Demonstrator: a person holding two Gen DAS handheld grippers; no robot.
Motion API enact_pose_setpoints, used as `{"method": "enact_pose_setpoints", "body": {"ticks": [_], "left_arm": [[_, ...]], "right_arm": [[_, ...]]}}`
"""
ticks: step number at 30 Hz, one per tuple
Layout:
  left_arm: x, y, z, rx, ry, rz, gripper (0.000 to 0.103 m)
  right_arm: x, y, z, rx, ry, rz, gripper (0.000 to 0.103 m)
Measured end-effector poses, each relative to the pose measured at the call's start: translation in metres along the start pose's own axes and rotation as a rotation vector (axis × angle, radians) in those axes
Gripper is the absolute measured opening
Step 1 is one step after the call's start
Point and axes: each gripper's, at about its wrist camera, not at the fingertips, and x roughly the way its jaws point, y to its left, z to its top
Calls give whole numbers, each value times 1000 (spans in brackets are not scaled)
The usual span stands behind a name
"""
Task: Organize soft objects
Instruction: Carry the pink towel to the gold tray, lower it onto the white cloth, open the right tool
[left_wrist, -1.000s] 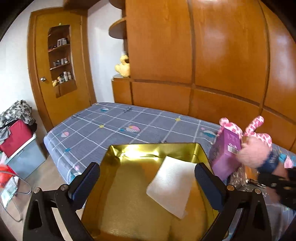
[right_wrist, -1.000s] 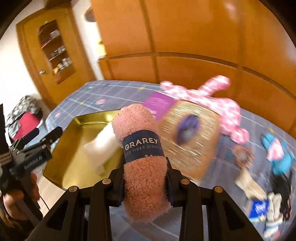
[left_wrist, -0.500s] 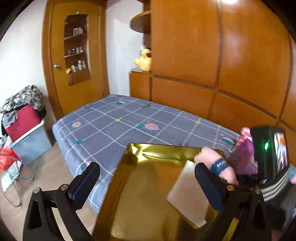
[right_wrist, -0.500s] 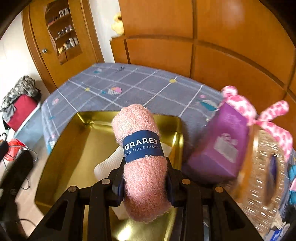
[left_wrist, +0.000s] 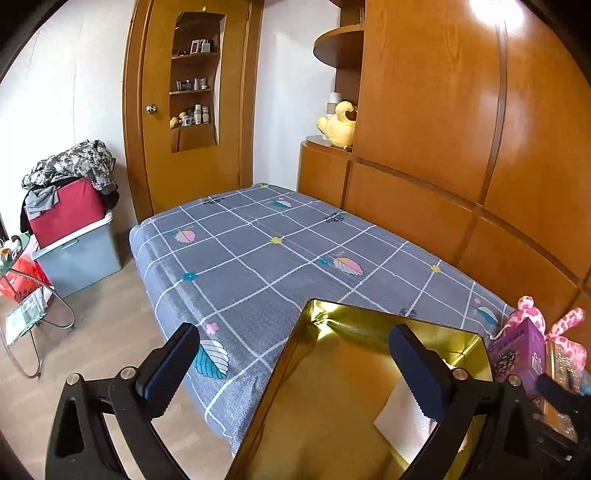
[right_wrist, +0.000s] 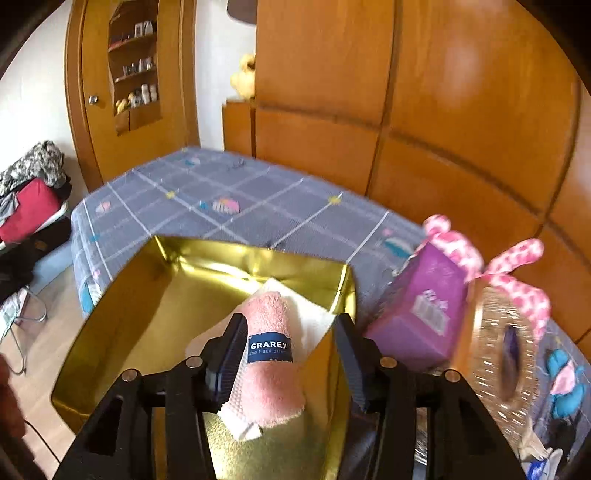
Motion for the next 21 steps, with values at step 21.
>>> {"method": "enact_pose_setpoints", "body": {"ticks": [21], "left_arm": [[-26, -47, -17, 123, -9, -107, 103]], "right_arm": [[-85, -30, -7, 53, -162, -140, 50]]}}
